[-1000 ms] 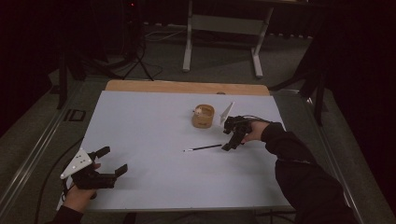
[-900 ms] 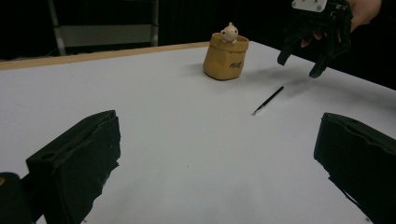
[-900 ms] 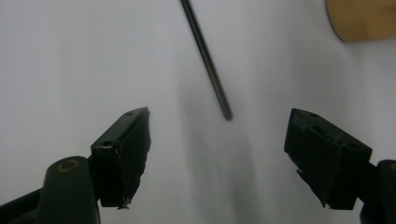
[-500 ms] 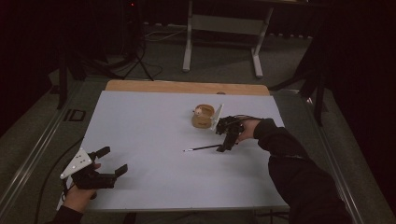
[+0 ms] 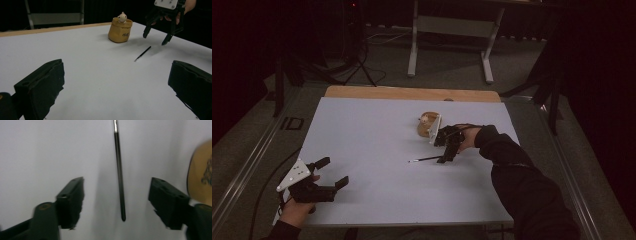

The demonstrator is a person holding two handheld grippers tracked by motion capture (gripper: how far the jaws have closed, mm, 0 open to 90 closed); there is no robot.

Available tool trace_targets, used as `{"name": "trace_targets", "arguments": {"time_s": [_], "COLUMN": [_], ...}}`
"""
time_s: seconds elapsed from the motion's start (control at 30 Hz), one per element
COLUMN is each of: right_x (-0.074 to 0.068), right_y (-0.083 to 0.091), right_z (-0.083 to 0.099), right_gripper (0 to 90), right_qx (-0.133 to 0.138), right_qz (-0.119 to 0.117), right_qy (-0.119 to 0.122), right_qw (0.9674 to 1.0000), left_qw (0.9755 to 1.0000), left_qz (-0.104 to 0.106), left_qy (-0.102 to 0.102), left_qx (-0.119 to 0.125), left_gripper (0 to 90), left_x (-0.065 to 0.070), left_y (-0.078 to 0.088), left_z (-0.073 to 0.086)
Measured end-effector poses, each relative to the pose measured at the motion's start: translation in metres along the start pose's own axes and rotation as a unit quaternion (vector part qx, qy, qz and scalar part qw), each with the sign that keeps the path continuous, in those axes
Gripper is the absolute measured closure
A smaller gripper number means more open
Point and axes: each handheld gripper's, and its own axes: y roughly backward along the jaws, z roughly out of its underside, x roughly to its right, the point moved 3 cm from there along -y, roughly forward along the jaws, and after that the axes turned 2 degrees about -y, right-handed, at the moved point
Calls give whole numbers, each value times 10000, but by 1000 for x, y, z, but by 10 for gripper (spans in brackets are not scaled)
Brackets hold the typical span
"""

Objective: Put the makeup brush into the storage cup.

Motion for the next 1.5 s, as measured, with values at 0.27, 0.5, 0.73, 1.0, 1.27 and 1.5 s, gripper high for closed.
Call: {"name": "trace_targets", "arguments": {"time_s": [0.27, 0.5, 0.73, 1.0, 1.27, 1.5], "right_x": [-1, -2, -2, -3, 1, 0], "right_y": [-1, -6, -16, -25, -36, -43], "right_z": [-12, -22, -32, -44, -47, -53], "right_gripper": [449, 530, 597, 678, 736, 762], "right_qx": [268, 297, 50, -12, -192, -270], "right_qz": [-8, -119, -187, -133, -129, -102], "right_qy": [307, 413, 433, 591, 611, 697], "right_qw": [9992, 9986, 9989, 9982, 9979, 9971], "left_qw": [10000, 10000, 10000, 10000, 10000, 10000], "left_qz": [15, 22, 35, 48, 57, 66], "left_qy": [-24, -14, -16, -19, -14, -27], "left_qx": [-20, -28, -29, -36, -36, -51], "left_gripper": [5, 5, 5, 5, 5, 5], "left_x": [0, 0, 1, 1, 1, 1], "left_y": [-1, -1, -1, -2, -2, -2], "left_z": [0, 0, 1, 1, 1, 1]}}
